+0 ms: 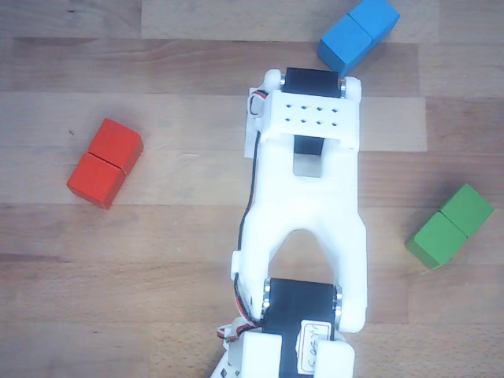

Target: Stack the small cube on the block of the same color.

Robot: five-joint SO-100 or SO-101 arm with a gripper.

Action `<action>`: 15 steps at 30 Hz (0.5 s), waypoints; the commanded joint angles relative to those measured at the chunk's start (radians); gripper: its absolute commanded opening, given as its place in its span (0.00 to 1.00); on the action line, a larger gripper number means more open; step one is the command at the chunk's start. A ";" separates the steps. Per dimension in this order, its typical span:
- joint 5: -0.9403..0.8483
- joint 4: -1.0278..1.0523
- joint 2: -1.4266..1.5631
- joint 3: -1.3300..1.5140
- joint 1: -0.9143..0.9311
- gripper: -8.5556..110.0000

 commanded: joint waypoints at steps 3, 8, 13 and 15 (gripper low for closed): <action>-0.005 -0.017 -0.005 -0.089 0.015 0.36; -0.005 -0.034 -0.006 -0.089 0.021 0.28; -0.003 -0.035 -0.006 -0.089 0.025 0.20; -0.003 -0.035 -0.005 -0.089 0.025 0.18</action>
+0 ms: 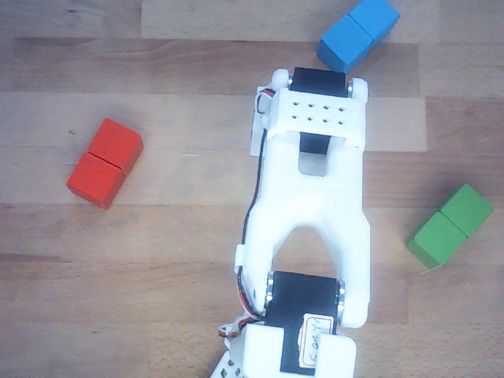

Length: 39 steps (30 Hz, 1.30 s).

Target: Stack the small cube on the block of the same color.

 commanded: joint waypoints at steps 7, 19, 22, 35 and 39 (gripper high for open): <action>-0.003 -0.011 0.020 -0.087 0.011 0.12; -0.006 0.015 0.038 -0.285 0.118 0.10; -0.006 0.066 0.054 -0.373 0.195 0.10; -0.043 0.298 0.044 -0.649 0.548 0.10; -0.144 0.295 0.043 -0.647 0.638 0.10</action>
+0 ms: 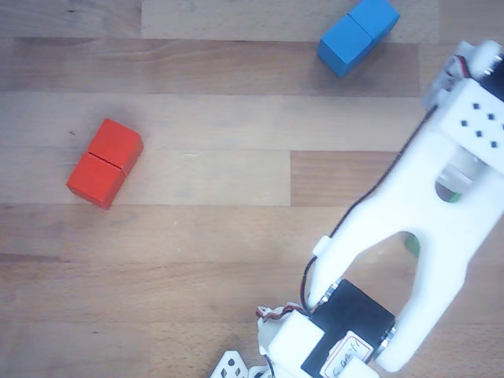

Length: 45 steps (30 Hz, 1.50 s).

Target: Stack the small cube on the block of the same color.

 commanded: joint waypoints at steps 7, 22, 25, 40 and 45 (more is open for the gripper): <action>-0.112 0.008 -0.017 -0.052 0.132 0.10; -0.115 -0.066 -0.155 -0.012 0.141 0.10; -0.120 -0.086 -0.169 -0.011 0.141 0.10; -0.189 -0.087 -0.198 -0.009 0.232 0.11; -0.192 -0.087 -0.187 0.003 0.219 0.11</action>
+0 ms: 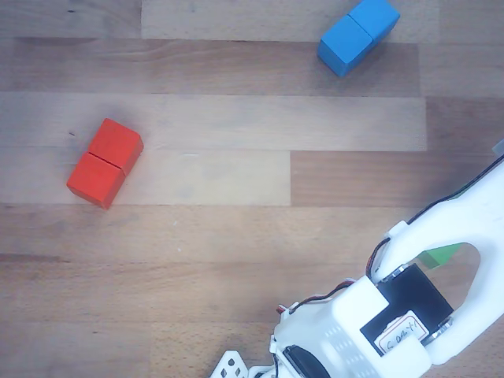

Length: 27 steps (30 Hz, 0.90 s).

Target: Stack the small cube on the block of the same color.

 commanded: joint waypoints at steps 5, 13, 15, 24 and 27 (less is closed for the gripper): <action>-0.012 -0.017 0.049 0.078 -0.006 0.11; -0.014 -0.029 0.110 0.126 -0.052 0.11; -0.008 -0.029 0.115 0.130 -0.071 0.11; -0.008 -0.012 0.117 0.132 -0.091 0.12; -0.012 -0.012 0.117 0.133 -0.081 0.16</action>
